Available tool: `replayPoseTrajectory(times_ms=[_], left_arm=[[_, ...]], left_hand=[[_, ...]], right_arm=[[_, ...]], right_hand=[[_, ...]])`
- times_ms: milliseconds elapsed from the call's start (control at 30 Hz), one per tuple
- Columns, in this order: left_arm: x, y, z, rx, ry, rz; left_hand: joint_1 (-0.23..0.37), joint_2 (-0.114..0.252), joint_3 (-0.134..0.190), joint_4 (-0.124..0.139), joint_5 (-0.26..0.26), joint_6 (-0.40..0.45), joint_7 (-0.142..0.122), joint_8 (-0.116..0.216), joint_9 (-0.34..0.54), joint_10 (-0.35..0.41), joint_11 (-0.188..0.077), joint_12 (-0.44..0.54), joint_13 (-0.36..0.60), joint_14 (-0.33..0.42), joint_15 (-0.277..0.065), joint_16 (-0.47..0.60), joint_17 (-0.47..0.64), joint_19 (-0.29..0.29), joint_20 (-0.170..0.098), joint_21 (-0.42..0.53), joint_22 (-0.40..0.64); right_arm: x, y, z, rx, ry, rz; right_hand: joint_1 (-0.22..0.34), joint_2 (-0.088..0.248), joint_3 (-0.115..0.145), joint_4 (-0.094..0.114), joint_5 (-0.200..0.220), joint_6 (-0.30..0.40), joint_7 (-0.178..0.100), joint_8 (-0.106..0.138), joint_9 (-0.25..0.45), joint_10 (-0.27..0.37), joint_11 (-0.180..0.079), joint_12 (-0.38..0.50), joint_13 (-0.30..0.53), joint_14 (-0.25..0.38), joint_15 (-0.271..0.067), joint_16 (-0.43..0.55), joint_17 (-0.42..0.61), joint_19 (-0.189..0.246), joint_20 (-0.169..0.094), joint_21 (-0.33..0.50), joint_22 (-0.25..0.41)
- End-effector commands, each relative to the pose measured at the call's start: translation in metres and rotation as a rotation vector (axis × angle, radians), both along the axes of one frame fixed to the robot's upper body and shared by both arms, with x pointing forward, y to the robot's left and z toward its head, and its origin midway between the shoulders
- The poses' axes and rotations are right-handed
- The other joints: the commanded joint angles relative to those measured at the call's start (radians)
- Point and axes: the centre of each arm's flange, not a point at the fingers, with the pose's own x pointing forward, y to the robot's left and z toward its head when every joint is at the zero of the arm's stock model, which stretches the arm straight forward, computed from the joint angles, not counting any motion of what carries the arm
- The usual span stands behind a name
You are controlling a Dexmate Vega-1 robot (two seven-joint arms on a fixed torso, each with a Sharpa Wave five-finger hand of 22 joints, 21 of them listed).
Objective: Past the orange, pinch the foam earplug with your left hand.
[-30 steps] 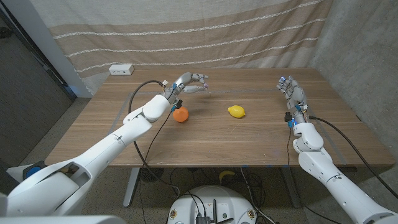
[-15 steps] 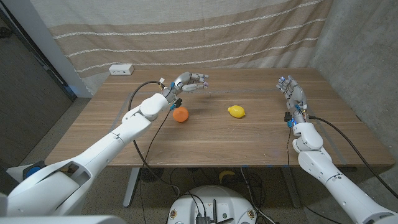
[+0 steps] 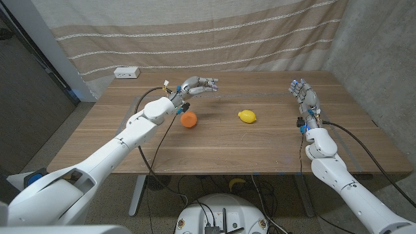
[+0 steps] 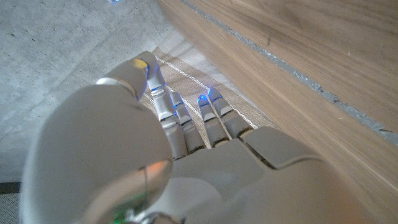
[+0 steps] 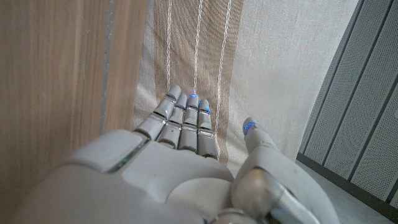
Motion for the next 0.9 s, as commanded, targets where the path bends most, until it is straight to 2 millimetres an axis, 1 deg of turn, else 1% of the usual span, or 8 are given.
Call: replayPoseTrajectory(times_ms=[33, 467, 900], left_arm=[[0.006, 0.004, 0.002, -0.091, 0.119, -0.104], [0.007, 0.006, 0.001, -0.147, 0.203, -0.188], [0.013, 0.011, 0.001, -0.164, 0.278, -0.268]], left_hand=[[-0.006, 0.003, 0.011, 0.002, 0.012, -0.003, -0.002, 0.160, 0.266, -0.006, 0.001, -0.002, 0.004, -0.003, -0.178, -0.001, 0.002, 0.007, -0.025, -0.001, 0.005], [-0.015, 0.002, 0.017, 0.005, 0.022, -0.008, -0.003, 0.163, 0.269, -0.015, 0.001, -0.003, 0.005, -0.010, -0.177, -0.001, 0.003, 0.004, -0.020, -0.002, 0.006], [-0.024, 0.001, 0.022, 0.007, 0.032, -0.011, -0.006, 0.164, 0.269, -0.020, 0.001, -0.002, 0.005, -0.018, -0.175, -0.001, 0.003, -0.002, -0.016, -0.004, 0.006]], right_arm=[[-0.004, 0.000, -0.001, -0.001, -0.003, -0.007], [-0.011, 0.004, -0.003, -0.002, -0.009, -0.009], [-0.022, 0.016, -0.009, 0.002, -0.013, -0.029]], right_hand=[[-0.008, -0.002, 0.010, 0.000, 0.000, 0.007, 0.001, -0.001, 0.002, 0.004, 0.000, 0.002, 0.005, 0.005, -0.005, 0.004, -0.001, 0.009, 0.000, -0.007, 0.003], [-0.009, -0.002, 0.011, 0.000, 0.000, 0.006, 0.002, -0.002, 0.002, 0.005, 0.003, 0.003, 0.004, 0.005, -0.008, 0.004, -0.002, 0.011, 0.000, -0.010, 0.003], [-0.010, -0.002, 0.013, -0.001, 0.000, 0.007, 0.001, -0.001, 0.002, 0.004, 0.001, 0.003, 0.005, 0.004, -0.007, 0.004, -0.001, 0.013, 0.000, -0.014, 0.003]])
